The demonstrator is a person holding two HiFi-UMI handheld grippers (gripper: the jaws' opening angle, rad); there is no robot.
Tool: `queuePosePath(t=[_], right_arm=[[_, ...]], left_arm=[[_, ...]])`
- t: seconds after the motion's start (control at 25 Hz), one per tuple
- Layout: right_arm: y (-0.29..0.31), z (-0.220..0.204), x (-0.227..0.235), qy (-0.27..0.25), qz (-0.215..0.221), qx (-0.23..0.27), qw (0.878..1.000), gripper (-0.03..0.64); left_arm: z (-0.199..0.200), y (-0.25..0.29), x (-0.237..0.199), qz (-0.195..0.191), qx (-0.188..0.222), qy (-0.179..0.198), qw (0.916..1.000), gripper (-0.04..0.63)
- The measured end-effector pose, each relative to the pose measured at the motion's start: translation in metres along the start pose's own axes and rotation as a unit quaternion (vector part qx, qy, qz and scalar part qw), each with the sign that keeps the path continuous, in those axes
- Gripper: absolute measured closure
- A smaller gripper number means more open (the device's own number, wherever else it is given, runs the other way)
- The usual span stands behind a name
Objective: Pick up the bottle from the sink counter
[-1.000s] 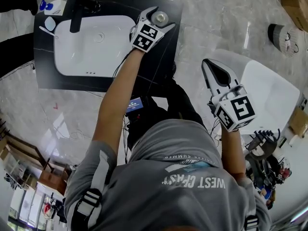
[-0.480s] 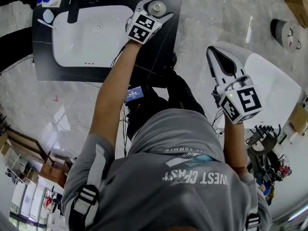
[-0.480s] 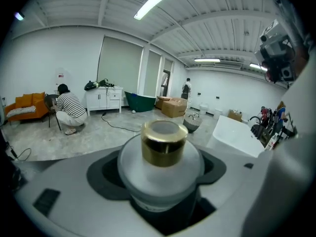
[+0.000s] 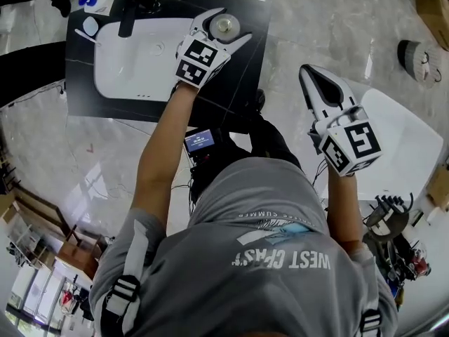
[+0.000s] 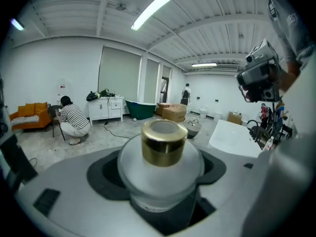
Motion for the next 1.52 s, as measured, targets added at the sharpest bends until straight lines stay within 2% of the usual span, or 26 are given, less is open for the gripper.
queuePosePath(t=[0.68, 0.96, 1.28, 1.52], right_arm=[[-0.025, 0.059, -0.018, -0.037, 0.020, 0.076, 0.996, 0.615], [-0.019, 0.078, -0.020, -0.047, 0.024, 0.101, 0.994, 0.615], [-0.025, 0.096, -0.027, -0.066, 0.041, 0.128, 0.989, 0.615], [-0.033, 0.097, -0.038, -0.086, 0.056, 0.125, 0.987, 0.617]], left_arm=[[0.096, -0.124, 0.018, 0.041, 0.044, 0.007, 0.9982, 0.252], [0.111, -0.154, 0.014, 0.047, 0.060, 0.000, 0.9971, 0.252], [0.132, -0.187, 0.026, 0.054, 0.072, 0.011, 0.9959, 0.252], [0.140, -0.202, 0.041, 0.056, 0.077, 0.018, 0.9953, 0.252]])
Point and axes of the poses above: the fingertips, and each gripper's own axes: y forward along the fingers, x to its right, z out of its top, the point moved 1 cm from there along -y, backward along the fingers, and after that the axes turned 3 degrees about y, right-handed, at the moved point
